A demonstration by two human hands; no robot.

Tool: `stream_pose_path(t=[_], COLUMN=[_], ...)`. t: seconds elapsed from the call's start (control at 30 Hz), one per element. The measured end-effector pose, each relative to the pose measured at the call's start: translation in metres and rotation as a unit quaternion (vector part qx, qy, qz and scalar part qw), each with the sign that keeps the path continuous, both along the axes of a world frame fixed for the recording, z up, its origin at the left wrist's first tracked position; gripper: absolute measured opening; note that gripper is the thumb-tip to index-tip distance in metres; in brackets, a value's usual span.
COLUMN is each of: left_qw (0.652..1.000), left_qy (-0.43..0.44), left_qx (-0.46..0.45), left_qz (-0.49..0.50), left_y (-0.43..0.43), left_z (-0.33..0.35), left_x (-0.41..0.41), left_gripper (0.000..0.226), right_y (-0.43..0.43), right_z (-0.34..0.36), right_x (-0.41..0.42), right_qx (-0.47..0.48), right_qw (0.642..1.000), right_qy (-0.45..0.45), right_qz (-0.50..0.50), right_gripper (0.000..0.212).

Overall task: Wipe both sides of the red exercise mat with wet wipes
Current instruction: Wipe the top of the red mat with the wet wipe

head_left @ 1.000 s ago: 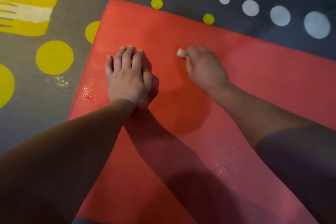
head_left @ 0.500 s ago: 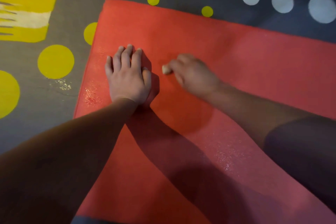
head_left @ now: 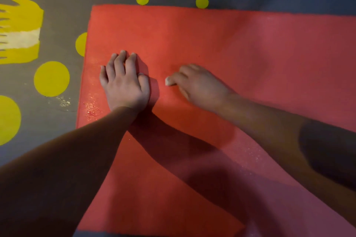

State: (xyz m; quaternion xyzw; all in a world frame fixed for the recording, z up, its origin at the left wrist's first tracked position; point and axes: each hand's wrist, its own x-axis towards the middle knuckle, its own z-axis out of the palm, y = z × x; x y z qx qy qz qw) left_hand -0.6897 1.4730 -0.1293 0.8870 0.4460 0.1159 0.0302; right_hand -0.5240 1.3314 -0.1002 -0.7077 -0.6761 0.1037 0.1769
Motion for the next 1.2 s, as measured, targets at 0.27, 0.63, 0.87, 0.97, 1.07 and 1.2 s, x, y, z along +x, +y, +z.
stream_pose_path(t=[0.27,0.63,0.87,0.97,1.07,1.2], left_qw=[1.000,1.000,1.000,1.000,1.000,1.000], left_qy=[0.001,0.004,-0.001,-0.004,-0.003,-0.006], left_qx=[-0.011,-0.008,-0.007,-0.007,-0.009,-0.007], left_qz=[0.003,0.002,0.008,0.007,0.006,0.008], left_y=[-0.003,-0.002,-0.002,-0.002,-0.001,0.000], left_z=[0.004,0.002,0.002,0.003,0.003,0.003], left_x=[0.001,0.000,-0.001,-0.001,-0.002,-0.002], left_gripper=[0.058,0.055,0.055,0.056,0.056,0.057], right_y=[-0.005,-0.055,-0.043,-0.014,0.025,0.055], right_z=[-0.001,-0.005,-0.009,-0.006,-0.003,-0.007], right_x=[0.047,0.063,-0.005,0.026,0.068,0.059], right_qx=[0.006,-0.003,0.021,0.021,0.015,-0.001], right_qw=[0.926,0.927,0.986,0.991,0.961,0.919], right_qy=[-0.091,-0.111,-0.025,-0.052,-0.117,-0.079], right_qz=[-0.368,-0.359,-0.162,-0.123,-0.251,-0.387], right_gripper=[0.029,0.028,0.033,0.024,0.022,0.025])
